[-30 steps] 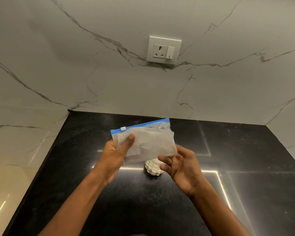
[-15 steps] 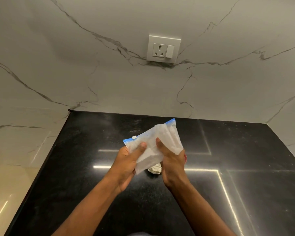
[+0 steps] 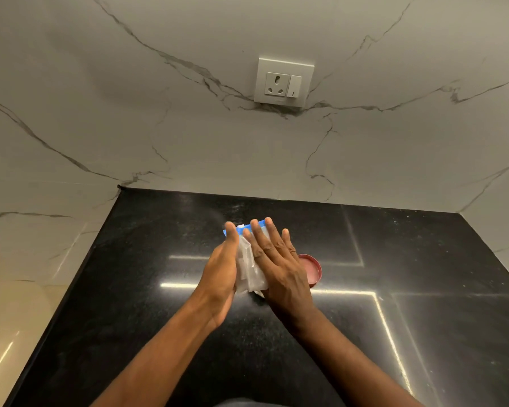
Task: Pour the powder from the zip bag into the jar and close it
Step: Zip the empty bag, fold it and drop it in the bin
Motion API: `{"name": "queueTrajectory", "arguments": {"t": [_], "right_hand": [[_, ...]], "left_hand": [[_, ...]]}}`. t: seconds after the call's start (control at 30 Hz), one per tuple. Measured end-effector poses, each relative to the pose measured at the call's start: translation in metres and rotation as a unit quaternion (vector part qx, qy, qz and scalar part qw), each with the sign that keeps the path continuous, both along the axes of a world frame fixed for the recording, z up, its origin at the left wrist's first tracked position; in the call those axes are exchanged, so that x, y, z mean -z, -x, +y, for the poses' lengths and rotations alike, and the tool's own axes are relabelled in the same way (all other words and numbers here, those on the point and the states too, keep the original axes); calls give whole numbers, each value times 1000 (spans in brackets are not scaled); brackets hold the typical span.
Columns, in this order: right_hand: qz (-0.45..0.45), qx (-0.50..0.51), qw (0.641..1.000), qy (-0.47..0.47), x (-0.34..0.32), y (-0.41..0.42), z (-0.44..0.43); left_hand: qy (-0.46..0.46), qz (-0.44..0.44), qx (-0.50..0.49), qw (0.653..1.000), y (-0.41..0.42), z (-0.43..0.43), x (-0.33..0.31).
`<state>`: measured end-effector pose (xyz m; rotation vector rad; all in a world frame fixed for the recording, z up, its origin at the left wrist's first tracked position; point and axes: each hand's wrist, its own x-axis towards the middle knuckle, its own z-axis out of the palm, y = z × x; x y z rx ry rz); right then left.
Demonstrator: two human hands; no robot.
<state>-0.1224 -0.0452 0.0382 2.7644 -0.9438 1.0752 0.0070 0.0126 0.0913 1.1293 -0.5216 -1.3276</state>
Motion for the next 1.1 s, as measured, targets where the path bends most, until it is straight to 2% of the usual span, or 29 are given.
{"name": "queueTrajectory", "arguments": {"t": [0.1,0.23,0.3,0.37,0.43,0.47,0.53,0.6,0.67,0.7,0.77,0.9,1.03,1.1], "right_hand": [[68,13,997,33,-6,-3,0],[124,22,992,31,-10,-9,5],[138,14,989,-54,-13,-12,8],[119,-38,976,-176,-13,-10,16],[53,-92,966,-237,-10,-1,28],[-8,-102,958,-268,-9,3,35],[-152,-59,915,-368,-17,9,40],[-243,-17,823,-513,-34,10,29],[-249,-59,729,-636,-47,11,11],[-235,-74,701,-669,-52,12,3],[-241,-74,674,-694,-56,15,-4],[-277,-80,648,-705,-55,23,-10],[-303,-69,610,-729,-50,20,-9],[-312,-83,606,-728,-52,18,-6]], "left_hand": [[25,-15,27,999,4,-1,-3],[2,-21,-20,1000,7,-5,4],[-20,-6,-28,999,3,-7,8],[-46,-4,-45,998,-6,-8,10],[-58,-24,-54,997,-18,-9,11],[-58,-47,-48,996,-24,-10,8],[-52,-116,-21,992,-33,-10,5],[-46,-185,15,982,-37,-8,3],[-43,-223,48,973,-35,-5,1],[-38,-229,60,971,-33,-3,-1],[-25,-220,86,971,-33,-1,-5],[-40,-174,136,975,-45,5,-12],[-54,-137,120,982,-49,10,-16],[-55,-89,106,989,-50,13,-15]]}}
